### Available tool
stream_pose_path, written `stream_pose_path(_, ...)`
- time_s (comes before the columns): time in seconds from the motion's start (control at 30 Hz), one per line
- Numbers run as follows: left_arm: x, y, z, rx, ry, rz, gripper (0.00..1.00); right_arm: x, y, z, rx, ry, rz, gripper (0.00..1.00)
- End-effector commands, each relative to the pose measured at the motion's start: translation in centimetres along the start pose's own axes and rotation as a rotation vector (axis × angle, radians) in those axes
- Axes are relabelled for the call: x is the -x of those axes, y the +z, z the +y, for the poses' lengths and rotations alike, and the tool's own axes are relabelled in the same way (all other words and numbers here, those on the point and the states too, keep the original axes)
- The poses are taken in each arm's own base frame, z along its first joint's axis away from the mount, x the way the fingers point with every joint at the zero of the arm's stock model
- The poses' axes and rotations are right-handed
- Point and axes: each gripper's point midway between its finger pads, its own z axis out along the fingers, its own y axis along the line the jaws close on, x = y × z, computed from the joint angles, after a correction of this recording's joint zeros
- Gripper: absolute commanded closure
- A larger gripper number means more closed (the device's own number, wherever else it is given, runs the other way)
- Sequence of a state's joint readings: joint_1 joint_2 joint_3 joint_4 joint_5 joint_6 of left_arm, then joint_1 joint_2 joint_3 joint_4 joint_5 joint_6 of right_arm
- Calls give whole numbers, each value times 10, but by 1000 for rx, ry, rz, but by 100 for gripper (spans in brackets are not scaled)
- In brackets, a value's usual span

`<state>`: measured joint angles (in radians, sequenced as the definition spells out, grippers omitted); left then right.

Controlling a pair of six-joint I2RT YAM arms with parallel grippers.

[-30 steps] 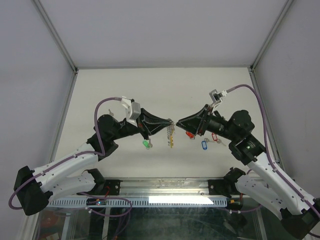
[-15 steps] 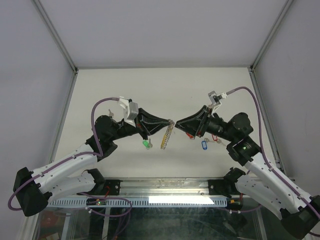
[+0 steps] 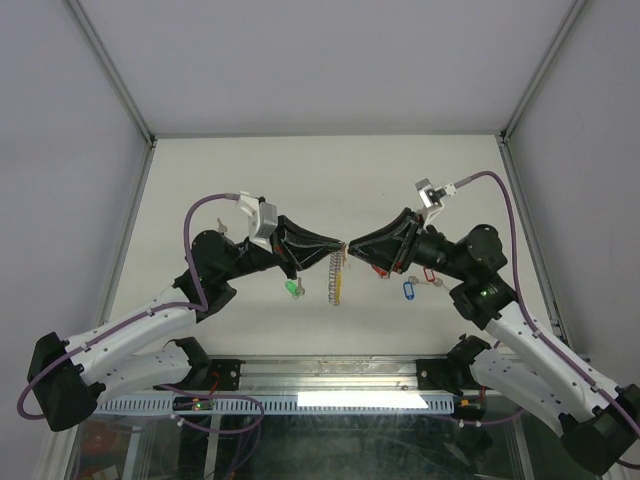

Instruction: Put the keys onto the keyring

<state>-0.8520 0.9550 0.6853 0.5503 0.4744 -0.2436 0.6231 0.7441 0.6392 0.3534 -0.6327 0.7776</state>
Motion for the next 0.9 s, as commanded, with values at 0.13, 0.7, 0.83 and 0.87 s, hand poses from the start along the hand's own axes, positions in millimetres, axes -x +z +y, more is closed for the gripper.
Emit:
stream_pose_path(0.13,16,4,-10,-43,10,-55,100,9,3,14,71,-28,-21,76)
stream_pose_path(0.7,17,5,-8,-30,6,-55,100,4,-3,13,39,-41,1,100)
stream_pose_path(0.83,17,5,-8,-27,6,-56,100,3,-5,12,16,-26,18,100)
stream_pose_path(0.87,17,4,-8,-27,7,-57,100,2,-6,11,10,-20,23,100)
